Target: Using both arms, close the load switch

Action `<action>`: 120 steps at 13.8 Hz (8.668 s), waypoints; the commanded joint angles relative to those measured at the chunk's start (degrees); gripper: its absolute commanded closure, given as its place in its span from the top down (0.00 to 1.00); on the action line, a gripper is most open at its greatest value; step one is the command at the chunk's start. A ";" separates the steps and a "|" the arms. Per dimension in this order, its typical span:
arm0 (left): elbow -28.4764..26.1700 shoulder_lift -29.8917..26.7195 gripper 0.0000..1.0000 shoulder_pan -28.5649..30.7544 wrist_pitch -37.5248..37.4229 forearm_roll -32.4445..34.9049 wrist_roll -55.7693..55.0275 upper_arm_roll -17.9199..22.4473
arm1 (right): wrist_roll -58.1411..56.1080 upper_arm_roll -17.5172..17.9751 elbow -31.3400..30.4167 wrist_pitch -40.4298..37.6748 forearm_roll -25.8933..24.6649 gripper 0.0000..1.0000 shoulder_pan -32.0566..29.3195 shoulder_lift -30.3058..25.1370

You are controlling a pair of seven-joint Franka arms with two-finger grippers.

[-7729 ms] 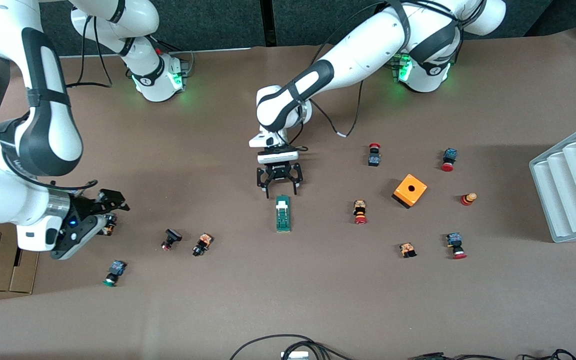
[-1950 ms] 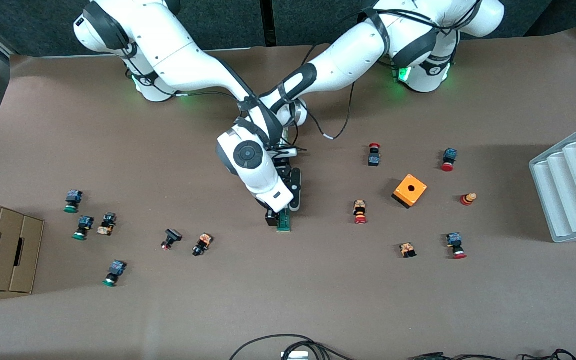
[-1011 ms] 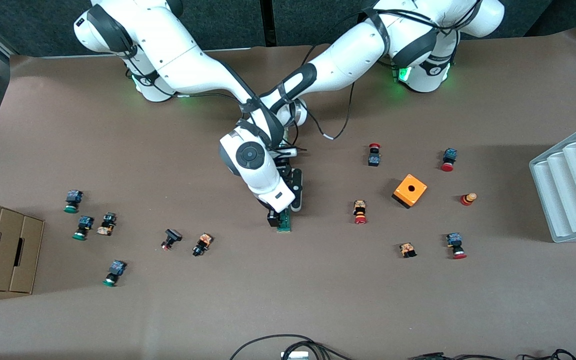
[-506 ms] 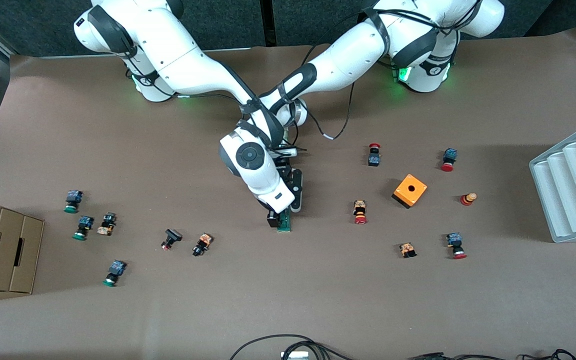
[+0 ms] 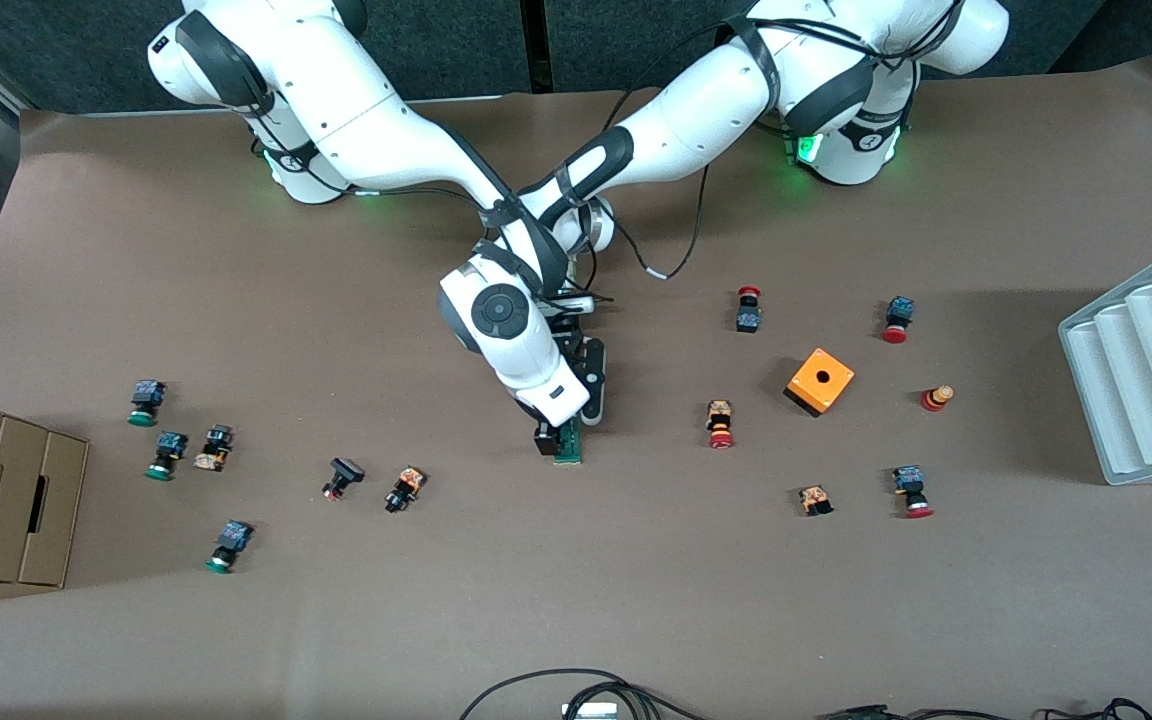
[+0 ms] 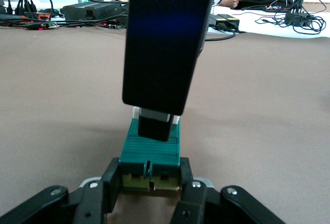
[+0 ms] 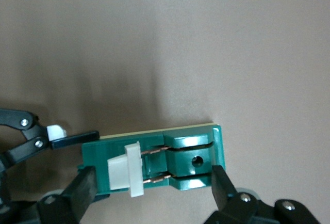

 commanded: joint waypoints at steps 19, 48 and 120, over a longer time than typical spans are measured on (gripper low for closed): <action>-0.03 0.04 0.22 -0.49 -0.27 -0.39 -0.63 0.55 | 0.37 -0.99 0.92 2.75 -3.17 0.83 1.49 1.73; -0.03 -0.14 0.22 -0.40 -0.27 -0.39 -0.63 0.55 | -0.77 -2.05 2.76 2.13 -4.49 0.71 0.35 1.03; 0.06 -0.31 0.22 -0.14 -0.01 -0.30 -0.54 0.55 | -0.86 -4.24 11.90 2.57 -4.49 0.48 0.61 6.12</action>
